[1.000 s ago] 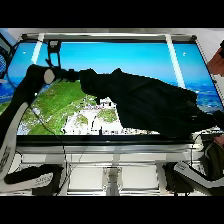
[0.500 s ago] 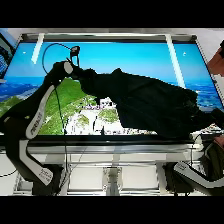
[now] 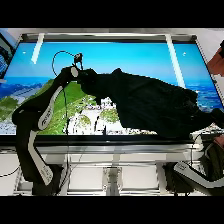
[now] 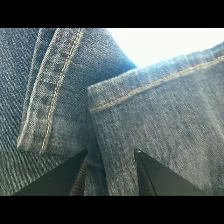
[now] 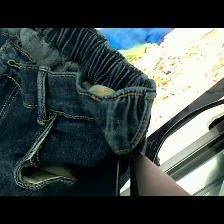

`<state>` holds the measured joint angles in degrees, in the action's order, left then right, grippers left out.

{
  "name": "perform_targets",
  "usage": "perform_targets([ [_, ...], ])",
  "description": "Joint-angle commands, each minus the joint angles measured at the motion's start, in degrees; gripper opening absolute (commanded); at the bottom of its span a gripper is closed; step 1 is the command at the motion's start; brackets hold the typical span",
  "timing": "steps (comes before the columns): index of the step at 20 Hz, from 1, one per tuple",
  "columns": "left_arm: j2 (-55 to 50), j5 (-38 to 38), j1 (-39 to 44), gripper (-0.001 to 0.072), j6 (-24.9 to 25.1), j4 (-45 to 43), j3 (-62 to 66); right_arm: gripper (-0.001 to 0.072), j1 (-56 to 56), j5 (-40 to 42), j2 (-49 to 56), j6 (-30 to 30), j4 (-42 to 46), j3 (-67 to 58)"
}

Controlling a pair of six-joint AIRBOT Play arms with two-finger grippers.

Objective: Fold the clothes and pants, and hang the long-sleeved shirts on hangers.

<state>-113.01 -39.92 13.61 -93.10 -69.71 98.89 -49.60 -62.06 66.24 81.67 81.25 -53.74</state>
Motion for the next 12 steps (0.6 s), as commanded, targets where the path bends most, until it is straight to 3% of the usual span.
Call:
perform_targets([
  [1,-1.7,3.93,0.22,0.0364,-0.76,1.88,0.22,0.0048,0.07,0.15,0.0,-0.35,-0.02,0.0],
  [5,-3.76,6.05,1.03,0.0328,-0.76,5.95,0.24,0.0048,0.07,0.11,0.02,-0.35,-0.02,0.0],
  [7,-4.11,6.05,1.44,0.0031,-0.68,6.82,0.24,0.0048,0.07,-0.31,0.04,-0.35,-0.02,0.11],
  [12,5.16,1.18,-3.67,0.0025,-1.75,4.04,0.59,0.0047,0.07,-2.14,0.04,-1.6,-4.66,0.02],
])
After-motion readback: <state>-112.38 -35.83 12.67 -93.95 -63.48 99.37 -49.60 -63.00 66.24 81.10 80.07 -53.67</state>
